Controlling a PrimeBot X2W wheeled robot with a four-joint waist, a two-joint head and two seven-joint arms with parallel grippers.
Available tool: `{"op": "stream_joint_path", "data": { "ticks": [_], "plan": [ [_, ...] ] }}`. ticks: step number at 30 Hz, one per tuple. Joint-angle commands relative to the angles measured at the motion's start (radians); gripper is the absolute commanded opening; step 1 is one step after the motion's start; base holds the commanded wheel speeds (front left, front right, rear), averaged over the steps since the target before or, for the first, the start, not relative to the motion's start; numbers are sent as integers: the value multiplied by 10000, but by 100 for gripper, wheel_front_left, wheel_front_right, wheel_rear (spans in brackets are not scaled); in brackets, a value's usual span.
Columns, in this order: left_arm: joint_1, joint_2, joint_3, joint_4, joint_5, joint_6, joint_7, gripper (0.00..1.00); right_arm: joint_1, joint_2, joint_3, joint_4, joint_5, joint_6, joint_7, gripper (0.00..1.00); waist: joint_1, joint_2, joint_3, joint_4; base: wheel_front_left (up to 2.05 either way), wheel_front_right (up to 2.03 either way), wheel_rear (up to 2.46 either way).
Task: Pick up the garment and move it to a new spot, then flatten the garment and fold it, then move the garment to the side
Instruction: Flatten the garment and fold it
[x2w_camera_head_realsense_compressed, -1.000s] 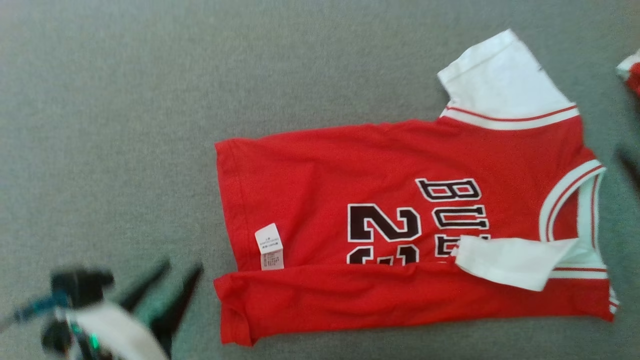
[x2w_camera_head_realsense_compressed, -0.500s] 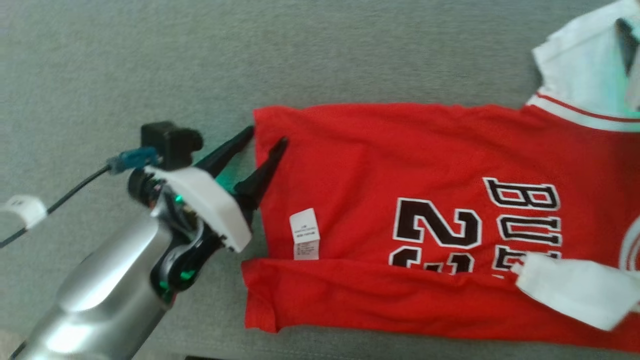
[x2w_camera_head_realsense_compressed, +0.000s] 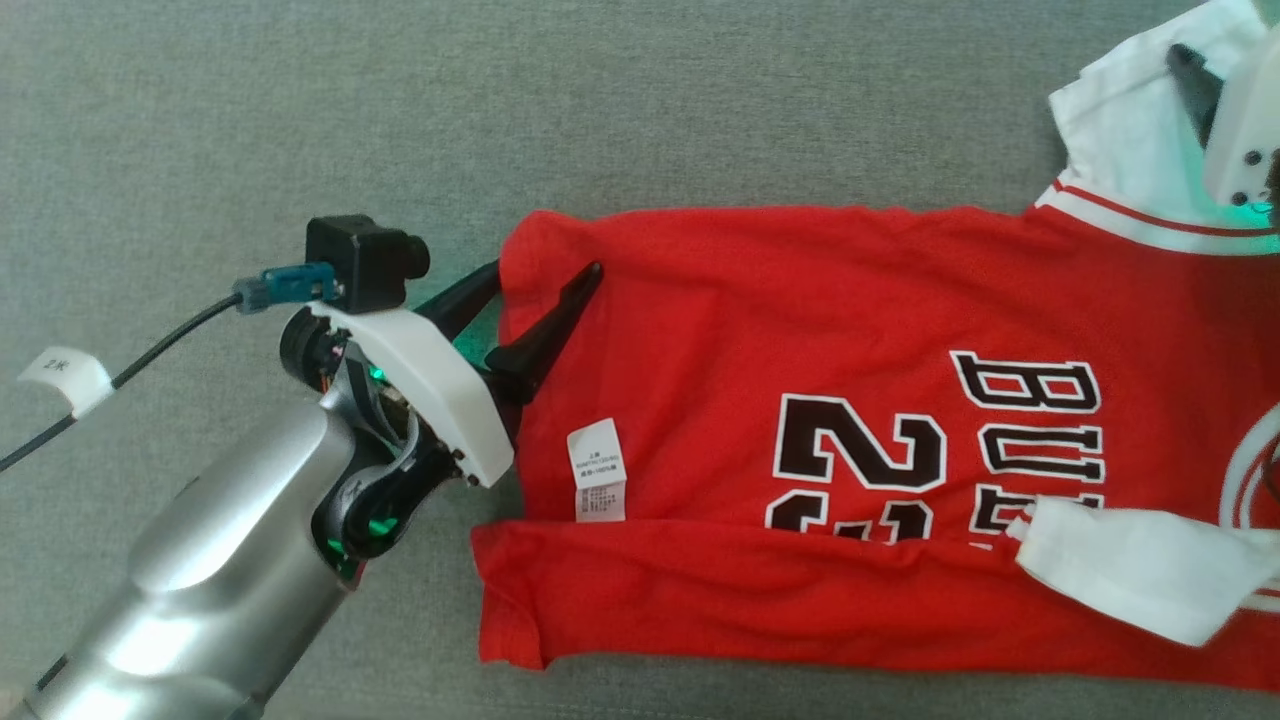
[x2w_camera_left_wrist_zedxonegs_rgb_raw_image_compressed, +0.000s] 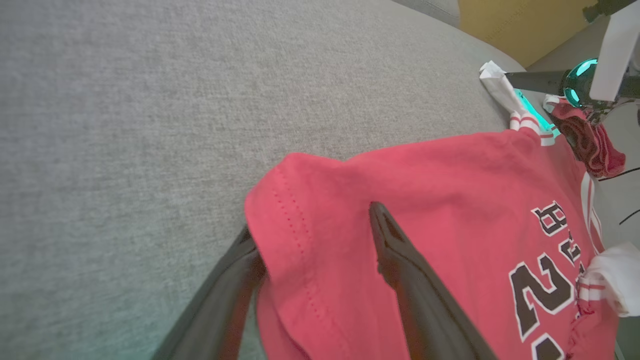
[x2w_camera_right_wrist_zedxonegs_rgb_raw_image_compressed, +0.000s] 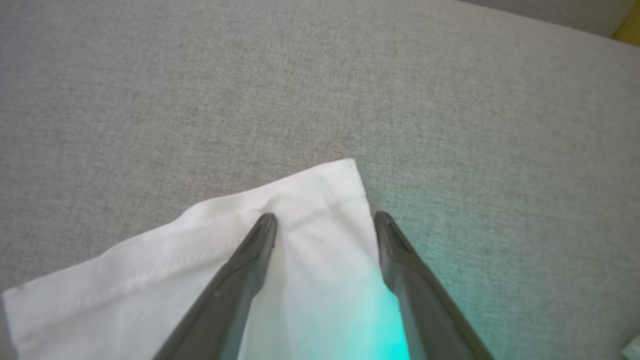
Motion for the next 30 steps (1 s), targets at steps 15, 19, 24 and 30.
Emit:
{"op": "stream_joint_path", "data": {
  "ticks": [15, 19, 24, 30],
  "plan": [
    [-901, -107, 825, 507, 107, 153, -813, 0, -401, 411, -81, -499, 927, 73, -1818, 0, 1, 0, -184, -247, 0, 0, 0],
    [-1022, -78, 1104, 621, 85, 181, -1147, 0, -835, 536, -384, -315, 976, 73, -2417, 0, 1, 0, -353, -349, 0, 0, 0],
    [-888, 99, 1544, 516, -94, 235, -1594, 0, -907, 624, -697, -437, 1150, 73, -2768, 0, 1, 0, -678, -598, 0, 0, 0],
    [237, 341, 1674, -220, -377, 224, -2074, 0, 997, 1048, -657, -1640, 1652, 73, -3043, 0, 1, 0, -1325, -1090, 0, 0, 0]
  ]
}}
